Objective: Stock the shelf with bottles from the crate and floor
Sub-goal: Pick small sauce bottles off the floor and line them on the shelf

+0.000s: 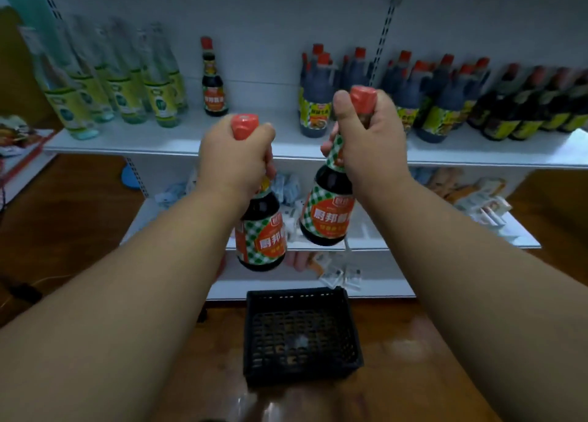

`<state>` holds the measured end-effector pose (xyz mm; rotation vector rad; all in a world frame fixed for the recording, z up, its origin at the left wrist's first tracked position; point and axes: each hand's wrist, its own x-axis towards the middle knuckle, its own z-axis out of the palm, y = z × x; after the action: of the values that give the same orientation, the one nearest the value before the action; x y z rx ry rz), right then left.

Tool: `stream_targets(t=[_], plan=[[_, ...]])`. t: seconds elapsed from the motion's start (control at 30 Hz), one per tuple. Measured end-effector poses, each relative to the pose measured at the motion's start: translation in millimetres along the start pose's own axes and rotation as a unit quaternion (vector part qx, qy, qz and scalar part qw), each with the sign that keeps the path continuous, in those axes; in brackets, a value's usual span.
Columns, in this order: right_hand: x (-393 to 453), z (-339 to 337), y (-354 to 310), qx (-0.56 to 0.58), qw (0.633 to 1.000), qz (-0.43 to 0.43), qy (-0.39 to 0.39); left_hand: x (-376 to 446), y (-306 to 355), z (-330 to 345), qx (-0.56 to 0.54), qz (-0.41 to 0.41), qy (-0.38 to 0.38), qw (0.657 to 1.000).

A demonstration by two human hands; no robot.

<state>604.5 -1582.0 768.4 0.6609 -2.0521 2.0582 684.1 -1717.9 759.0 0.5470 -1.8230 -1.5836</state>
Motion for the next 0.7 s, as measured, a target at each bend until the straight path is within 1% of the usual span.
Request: stream_targets(t=[0.17,0.3,0.4,0.47,0.57,0.63,0.7], plan=[[31.5,5.5,5.5,0.026,0.999,0.015,-0.015,29.4,11.5,3.8,-0.044,0.009,-0.015,0.999],[60.2,40.1,19.0,0.005,1.0,0.014,-0.02,71.5,2.2,-2.3,-0.016,0.034,-0.028,0.999],[92.2,76.0,35.1,-0.025,1.0,0.003,-0.002,120.1,-11.9,-8.6,-0.024,0.036,-0.04,0.998],[117.2,100.3,46.8,-0.045,0.999,-0.003,0.016,158.0,-18.4,-12.3,-0.034,0.037,-0.062,0.997],[157.1,134.5,63.6,-0.079,0.996,0.004,0.036,216.3,-26.1,-14.6,-0.014,0.049,-0.086,0.995],[179.7,152.5,73.1,-0.097,0.995,0.022,0.03,249.7,-30.0,-12.7,0.01,0.051,-0.102,0.993],[200.6,168.1,85.0,-0.111,0.993,0.043,0.006,282.2,-39.8,-8.8,0.033,0.042,-0.113,0.992]])
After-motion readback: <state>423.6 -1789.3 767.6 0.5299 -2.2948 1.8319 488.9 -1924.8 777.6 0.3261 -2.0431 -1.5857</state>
